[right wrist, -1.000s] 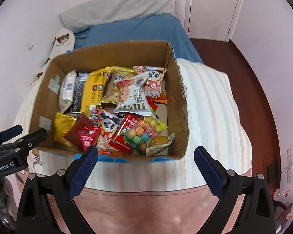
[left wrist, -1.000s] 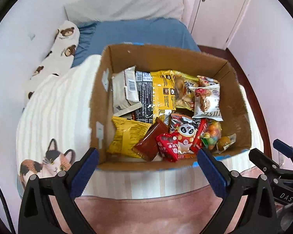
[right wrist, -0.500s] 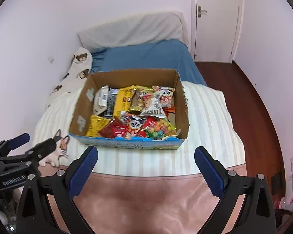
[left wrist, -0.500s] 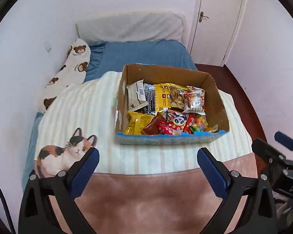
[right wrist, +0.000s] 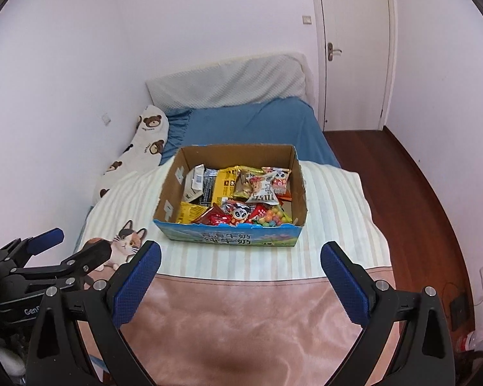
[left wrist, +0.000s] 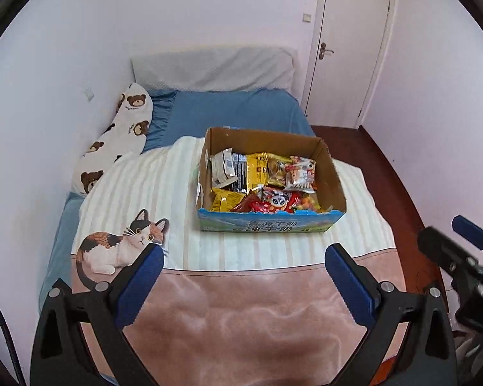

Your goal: Organize snacks

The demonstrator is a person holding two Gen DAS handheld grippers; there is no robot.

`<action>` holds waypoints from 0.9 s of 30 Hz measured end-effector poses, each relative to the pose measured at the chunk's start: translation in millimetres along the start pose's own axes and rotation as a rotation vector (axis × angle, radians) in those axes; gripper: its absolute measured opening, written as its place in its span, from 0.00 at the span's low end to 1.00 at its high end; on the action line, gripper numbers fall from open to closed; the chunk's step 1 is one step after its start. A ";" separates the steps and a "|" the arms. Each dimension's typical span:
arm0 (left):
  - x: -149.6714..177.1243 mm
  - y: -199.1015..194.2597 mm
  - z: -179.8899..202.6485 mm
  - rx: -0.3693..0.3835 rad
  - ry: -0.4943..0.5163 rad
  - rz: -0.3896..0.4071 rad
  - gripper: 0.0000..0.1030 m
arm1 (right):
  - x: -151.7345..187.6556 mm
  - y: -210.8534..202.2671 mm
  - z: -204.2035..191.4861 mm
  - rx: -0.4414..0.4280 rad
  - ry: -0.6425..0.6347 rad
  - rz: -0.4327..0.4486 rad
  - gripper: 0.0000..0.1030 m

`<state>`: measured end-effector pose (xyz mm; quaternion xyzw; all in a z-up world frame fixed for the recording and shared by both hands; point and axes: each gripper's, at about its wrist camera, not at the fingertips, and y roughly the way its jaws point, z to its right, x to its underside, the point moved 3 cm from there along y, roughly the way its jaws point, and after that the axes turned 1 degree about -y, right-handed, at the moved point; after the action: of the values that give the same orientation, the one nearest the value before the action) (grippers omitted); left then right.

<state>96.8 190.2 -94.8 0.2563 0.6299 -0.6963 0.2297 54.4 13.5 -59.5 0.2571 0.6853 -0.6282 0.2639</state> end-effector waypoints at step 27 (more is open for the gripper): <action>-10.7 4.6 6.7 -0.104 -0.001 0.071 1.00 | -11.8 -10.1 12.0 0.078 0.000 0.061 1.00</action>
<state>107.5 183.1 -90.8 0.2659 0.6554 -0.6543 0.2677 56.6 0.5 -44.9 0.2880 0.6519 -0.6462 0.2729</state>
